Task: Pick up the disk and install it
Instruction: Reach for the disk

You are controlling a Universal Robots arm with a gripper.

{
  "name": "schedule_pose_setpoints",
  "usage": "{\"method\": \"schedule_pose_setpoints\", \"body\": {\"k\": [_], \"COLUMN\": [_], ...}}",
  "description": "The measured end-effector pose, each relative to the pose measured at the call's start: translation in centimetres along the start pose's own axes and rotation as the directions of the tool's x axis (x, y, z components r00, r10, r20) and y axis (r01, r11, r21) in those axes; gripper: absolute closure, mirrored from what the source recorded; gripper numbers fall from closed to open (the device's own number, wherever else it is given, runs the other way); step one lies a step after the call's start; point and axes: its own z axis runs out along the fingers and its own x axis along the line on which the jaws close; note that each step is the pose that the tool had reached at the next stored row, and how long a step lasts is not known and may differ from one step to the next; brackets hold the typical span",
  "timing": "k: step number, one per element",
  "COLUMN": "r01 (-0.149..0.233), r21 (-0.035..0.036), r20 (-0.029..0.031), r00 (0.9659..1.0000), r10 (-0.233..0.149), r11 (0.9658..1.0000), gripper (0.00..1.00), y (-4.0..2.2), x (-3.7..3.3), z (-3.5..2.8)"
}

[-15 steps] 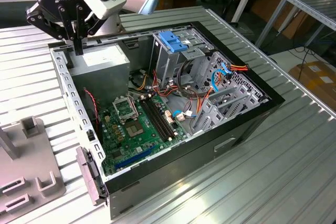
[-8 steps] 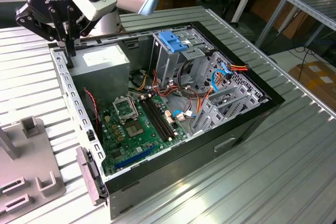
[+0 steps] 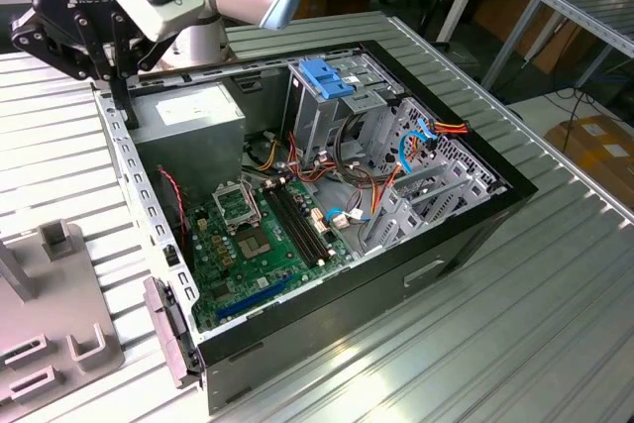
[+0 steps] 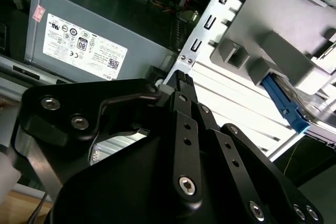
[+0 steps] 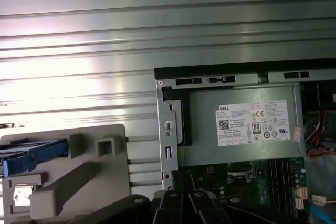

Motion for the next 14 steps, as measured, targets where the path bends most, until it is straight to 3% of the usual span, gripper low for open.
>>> {"method": "schedule_pose_setpoints", "body": {"k": [8,14], "r01": [0.000,0.000], "r21": [0.0000,0.0000], "r20": [0.0001,0.0004], "r00": [1.0000,1.0000], "r10": [0.000,0.000], "r11": [1.0000,1.0000], "gripper": [0.89,0.89], "y": [-0.16,-0.33], "x": [2.19,4.46], "z": [-0.06,-0.12]}}
